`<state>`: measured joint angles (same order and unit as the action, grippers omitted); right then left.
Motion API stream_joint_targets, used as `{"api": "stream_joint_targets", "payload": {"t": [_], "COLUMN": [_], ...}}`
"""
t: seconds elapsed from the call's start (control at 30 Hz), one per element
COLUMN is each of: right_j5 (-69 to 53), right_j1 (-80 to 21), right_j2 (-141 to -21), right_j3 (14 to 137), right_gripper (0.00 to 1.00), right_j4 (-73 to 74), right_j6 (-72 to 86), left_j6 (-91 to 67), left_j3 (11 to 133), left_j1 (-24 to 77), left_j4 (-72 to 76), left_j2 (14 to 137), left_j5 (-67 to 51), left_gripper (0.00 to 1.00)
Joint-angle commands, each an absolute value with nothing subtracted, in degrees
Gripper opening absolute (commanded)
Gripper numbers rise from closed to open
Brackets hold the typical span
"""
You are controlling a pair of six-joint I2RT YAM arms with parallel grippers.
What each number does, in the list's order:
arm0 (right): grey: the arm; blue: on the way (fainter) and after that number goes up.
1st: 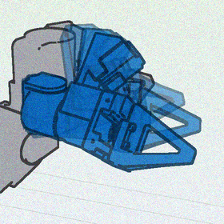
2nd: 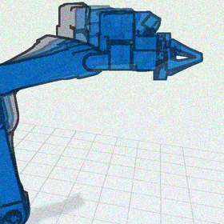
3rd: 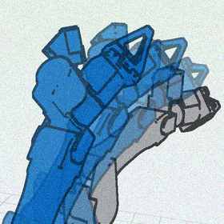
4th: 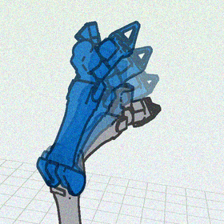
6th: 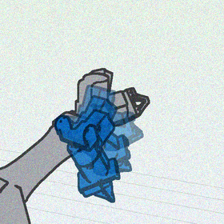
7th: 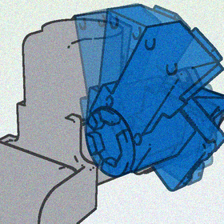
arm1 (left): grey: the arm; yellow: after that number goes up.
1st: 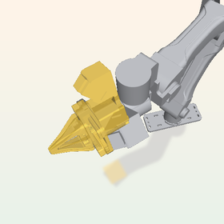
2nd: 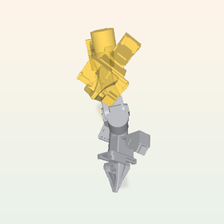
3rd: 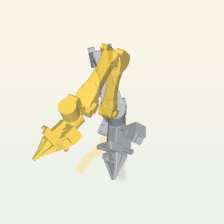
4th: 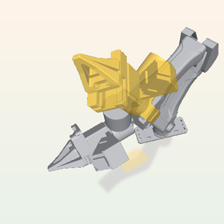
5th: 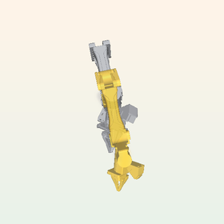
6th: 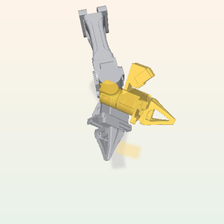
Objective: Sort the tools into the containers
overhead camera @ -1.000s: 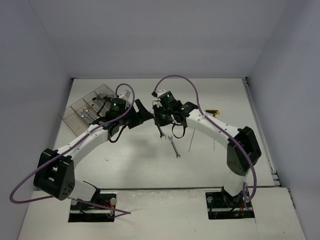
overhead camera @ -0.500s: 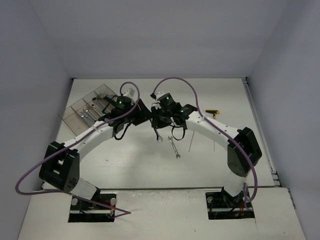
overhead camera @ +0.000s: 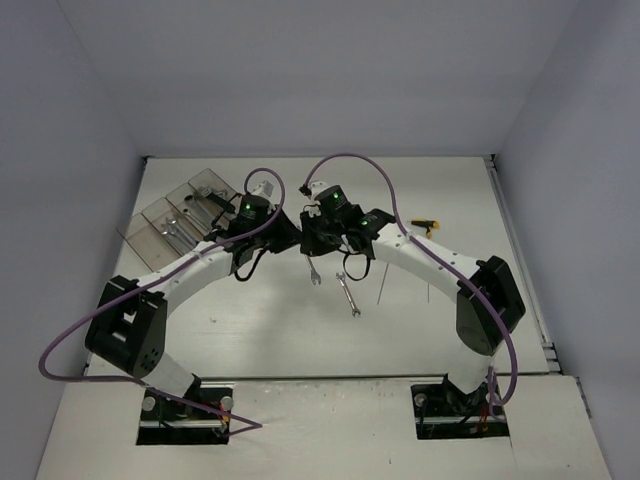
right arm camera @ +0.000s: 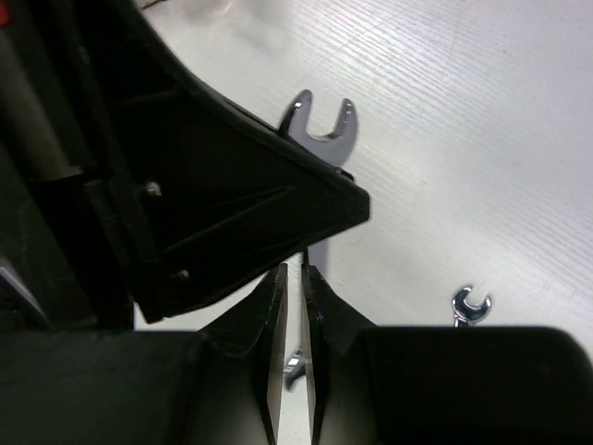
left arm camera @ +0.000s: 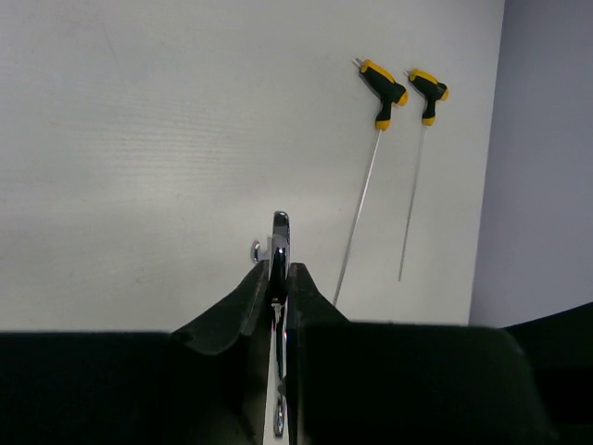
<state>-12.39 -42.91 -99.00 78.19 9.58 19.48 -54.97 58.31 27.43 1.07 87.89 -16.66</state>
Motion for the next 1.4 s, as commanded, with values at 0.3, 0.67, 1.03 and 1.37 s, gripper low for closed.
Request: {"api": "stream_joint_targets", "payload": {"t": [0.3, 0.67, 1.03, 1.37], "right_j5": [-7.84, -0.35, 1.6, 3.78], "right_j1": [-42.76, -41.39, -40.24, -39.75], "right_j2": [-92.18, -88.33, -89.5, -92.09], "right_j3": [76.6, 68.86, 66.18, 65.52], "right_gripper": [0.47, 0.48, 0.48, 0.48], "right_j4": [6.35, 8.1, 9.51, 11.34], "right_j6": [17.71, 14.93, 13.88, 14.48], "left_j6": [-49.43, -39.54, -35.24, -35.46], "left_j3": [67.65, 77.89, 88.03, 90.59], "left_j1": [12.41, -12.36, -20.22, -20.3], "left_j4": [-8.26, -21.8, -25.31, -26.04], "left_j2": [84.13, 90.66, 104.9, 108.7], "left_j5": [-19.06, -21.01, -20.9, -18.56], "left_gripper": [0.0, 0.0, 0.0, 0.33]}}
